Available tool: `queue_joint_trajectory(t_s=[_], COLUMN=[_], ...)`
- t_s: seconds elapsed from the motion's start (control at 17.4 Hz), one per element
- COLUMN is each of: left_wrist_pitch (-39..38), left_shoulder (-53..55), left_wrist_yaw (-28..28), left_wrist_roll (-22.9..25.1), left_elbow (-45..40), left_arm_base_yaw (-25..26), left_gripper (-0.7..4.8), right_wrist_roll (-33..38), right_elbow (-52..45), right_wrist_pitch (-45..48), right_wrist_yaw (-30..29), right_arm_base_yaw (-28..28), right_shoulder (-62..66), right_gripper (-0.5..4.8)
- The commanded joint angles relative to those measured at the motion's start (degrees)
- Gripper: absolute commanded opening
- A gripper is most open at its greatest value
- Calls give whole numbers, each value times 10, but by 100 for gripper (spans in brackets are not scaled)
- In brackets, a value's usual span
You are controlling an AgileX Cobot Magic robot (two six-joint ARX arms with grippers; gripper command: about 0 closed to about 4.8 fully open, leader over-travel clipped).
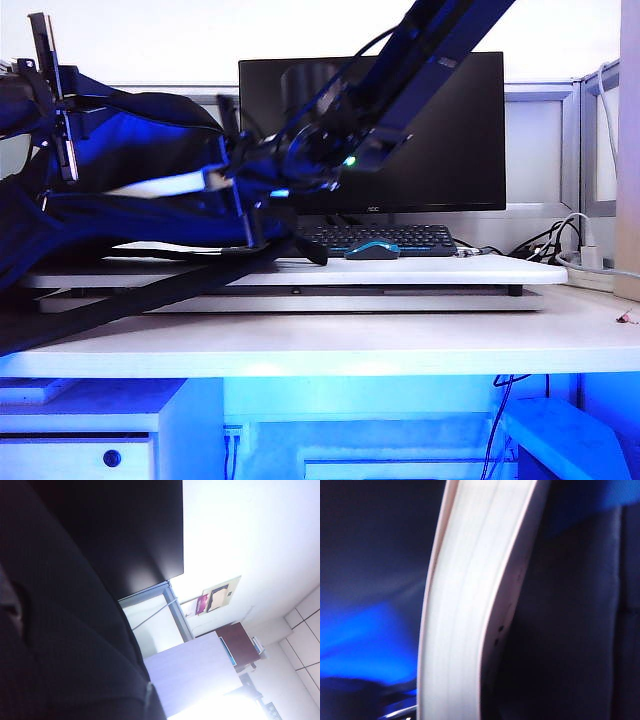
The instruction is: Pick up the book on the desk and put it into the open backpack.
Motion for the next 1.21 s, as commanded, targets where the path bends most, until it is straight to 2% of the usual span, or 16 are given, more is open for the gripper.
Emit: queue_joint_trajectory(t_s=[0.06, 0.29, 0.34, 0.4, 0.46, 0.52, 0.63, 0.69, 0.75, 0.8, 0.86, 0.92, 1.03, 1.21], left_wrist_pitch=[65, 59, 59, 59, 59, 49, 31, 13, 2, -7, -19, -49, -114, -238], left_shoulder=[-12, -12, -12, -12, -12, -12, -12, -12, -12, -12, -12, -12, -12, -12], left_wrist_yaw=[39, 49, 49, 48, 48, 48, 51, 58, 81, 96, 105, 115, 153, 193], left_wrist_roll=[0, -3, -3, -1, 10, 19, 26, 27, 26, 25, 18, -12, -43, -48], left_elbow=[11, 11, 11, 11, 11, 11, 11, 11, 11, 11, 11, 11, 11, 11], left_arm_base_yaw=[-12, -19, -19, -19, -16, -16, -15, -15, -15, -15, -16, -16, -16, -17], left_gripper=[-6, -4, 10, 93, 100, 100, 100, 167, 331, 403, 415, 416, 473, 475], right_wrist_roll=[11, 18, 17, 14, 14, 0, -25, -40, -54, -62, -76, -90, -97, -99], right_elbow=[25, 32, 32, 32, 33, 33, 33, 33, 34, 34, 34, 34, 34, 34], right_wrist_pitch=[34, 31, 35, 50, 58, 59, 60, 60, 58, 56, 52, 41, 40, 39], right_wrist_yaw=[15, 28, 36, 48, 50, 51, 40, 40, 38, 38, 39, 38, 29, 29], right_arm_base_yaw=[4, 3, 3, 1, -5, -10, -28, -39, -54, -64, -69, -78, -87, -91], right_shoulder=[21, 50, 50, 50, 50, 49, 47, 43, 36, 30, 26, 20, 16, 16], right_gripper=[-9, 0, 56, 224, 353, 393, 406, 414, 414, 414, 414, 414, 414, 414])
